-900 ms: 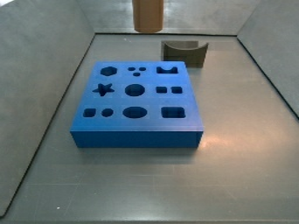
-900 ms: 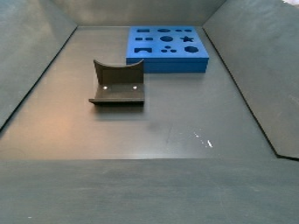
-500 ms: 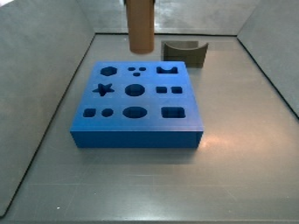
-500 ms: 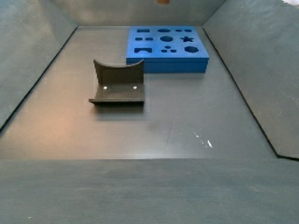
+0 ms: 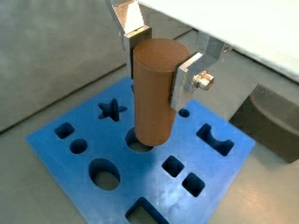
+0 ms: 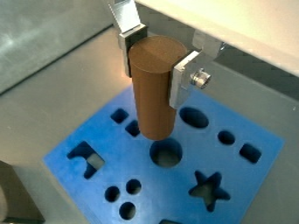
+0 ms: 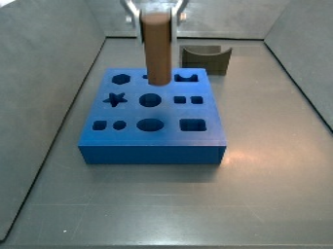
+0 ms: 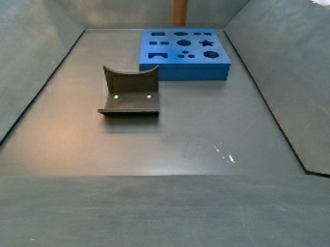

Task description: Insert the round object.

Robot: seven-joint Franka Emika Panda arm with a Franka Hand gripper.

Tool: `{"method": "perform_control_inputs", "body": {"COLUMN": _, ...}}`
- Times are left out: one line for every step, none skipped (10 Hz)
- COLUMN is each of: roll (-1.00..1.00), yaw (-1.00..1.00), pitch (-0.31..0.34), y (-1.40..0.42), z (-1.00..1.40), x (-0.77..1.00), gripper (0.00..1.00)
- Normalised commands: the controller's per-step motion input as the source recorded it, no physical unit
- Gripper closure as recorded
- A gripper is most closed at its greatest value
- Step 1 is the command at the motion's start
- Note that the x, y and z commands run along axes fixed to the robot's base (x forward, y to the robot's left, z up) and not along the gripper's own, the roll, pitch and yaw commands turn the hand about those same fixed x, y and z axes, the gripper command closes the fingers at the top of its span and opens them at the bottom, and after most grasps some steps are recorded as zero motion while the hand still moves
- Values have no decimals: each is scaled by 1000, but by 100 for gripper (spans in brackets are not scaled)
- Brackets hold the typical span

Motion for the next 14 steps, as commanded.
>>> {"method": "perform_control_inputs", "body": {"roll": 0, "yaw": -91, "pitch": -97, "y": 83, "z": -677, "x": -209, "gripper": 100}}
{"method": "perform_control_inputs", "body": {"roll": -61, "yaw": -74, "pitch": -84, "y": 86, "z": -457, "x": -140, "gripper": 100}}
{"method": "perform_control_inputs", "body": {"roll": -161, "yaw": 0, "pitch": -51, "y": 6, "z": -163, "x": 0, "gripper": 100}}
{"method": "perform_control_inputs", "body": {"roll": -124, "yaw": 0, "pitch": -11, "y": 20, "z": -91, "x": 0, "gripper": 100}}
{"method": "perform_control_inputs", "body": {"roll": -46, "yaw": 0, "pitch": -66, "y": 63, "z": -203, "x": -66, "gripper": 100}}
{"method": "perform_control_inputs", "body": {"roll": -36, "yaw": 0, "pitch": -44, "y": 131, "z": -171, "x": -94, "gripper": 100}}
{"method": "perform_control_inputs", "body": {"roll": -43, "yaw": 0, "pitch": -50, "y": 157, "z": -140, "x": -143, "gripper": 100}}
{"method": "perform_control_inputs", "body": {"roll": -57, "yaw": 0, "pitch": -54, "y": 69, "z": -143, "x": -94, "gripper": 100}}
{"method": "perform_control_inputs", "body": {"roll": -90, "yaw": 0, "pitch": -80, "y": 0, "z": -254, "x": 0, "gripper": 100}}
{"method": "perform_control_inputs", "body": {"roll": -70, "yaw": 0, "pitch": -74, "y": -123, "z": -226, "x": 9, "gripper": 100}}
{"method": "perform_control_inputs", "body": {"roll": -27, "yaw": 0, "pitch": -39, "y": -209, "z": -160, "x": 49, "gripper": 100}}
{"method": "perform_control_inputs", "body": {"roll": -7, "yaw": 0, "pitch": -20, "y": -171, "z": -151, "x": 43, "gripper": 100}}
{"method": "perform_control_inputs", "body": {"roll": -7, "yaw": 0, "pitch": -10, "y": 0, "z": -331, "x": 66, "gripper": 100}}
{"method": "perform_control_inputs", "body": {"roll": 0, "yaw": 0, "pitch": -74, "y": 31, "z": -571, "x": 0, "gripper": 100}}
